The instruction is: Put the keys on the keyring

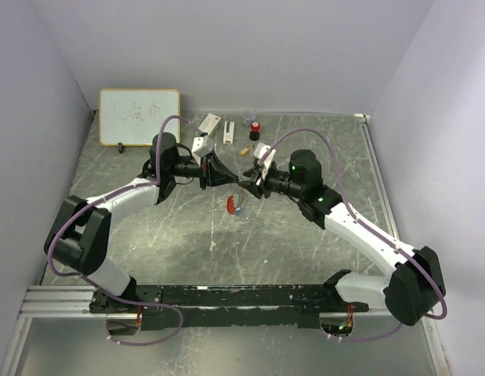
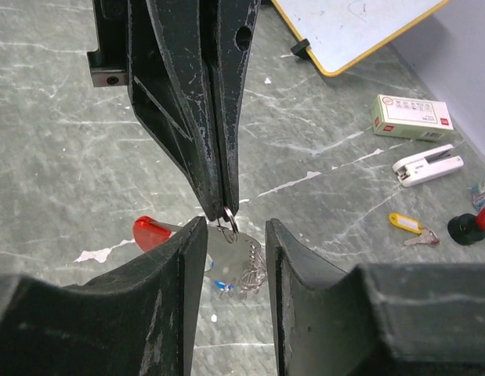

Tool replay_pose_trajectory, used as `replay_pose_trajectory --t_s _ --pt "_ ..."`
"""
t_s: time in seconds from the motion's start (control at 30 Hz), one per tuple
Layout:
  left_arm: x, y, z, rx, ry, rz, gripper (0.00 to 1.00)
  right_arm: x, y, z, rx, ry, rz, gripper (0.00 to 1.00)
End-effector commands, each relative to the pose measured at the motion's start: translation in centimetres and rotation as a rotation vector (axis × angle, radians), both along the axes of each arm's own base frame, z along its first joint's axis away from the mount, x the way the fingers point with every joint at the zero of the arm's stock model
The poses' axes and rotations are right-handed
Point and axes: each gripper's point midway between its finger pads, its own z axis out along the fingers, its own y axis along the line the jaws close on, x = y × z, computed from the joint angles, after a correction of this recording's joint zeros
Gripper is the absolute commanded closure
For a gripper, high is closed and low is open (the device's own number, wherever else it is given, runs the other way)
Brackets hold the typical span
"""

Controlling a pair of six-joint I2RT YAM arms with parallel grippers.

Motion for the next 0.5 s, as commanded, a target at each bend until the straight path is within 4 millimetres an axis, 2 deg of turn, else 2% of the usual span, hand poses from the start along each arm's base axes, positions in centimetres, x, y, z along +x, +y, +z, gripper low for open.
replay_pose_trajectory --t_s 0.0,0.17,0.3,0.47 --pt "-0.79 0.20 2.54 -0.033 -0.091 -0.059 0.93 0.10 0.29 1.15 0.009 -0.030 0.024 0.66" --pt "-1.05 0.22 2.63 -0.036 -0.095 -0.077 0.93 -0.16 0.48 1.00 0.002 -0.025 0.048 0.75" --pt "-1.18 0.19 2.56 -0.037 -0.094 -0.092 0.93 -0.43 0.68 0.89 -0.001 -0.021 0.070 0.86" --pt "-0.91 0.07 2.56 -0.038 -0.093 -0.091 0.93 -0.75 0.82 0.78 -0.004 -0.017 0.091 0.93"
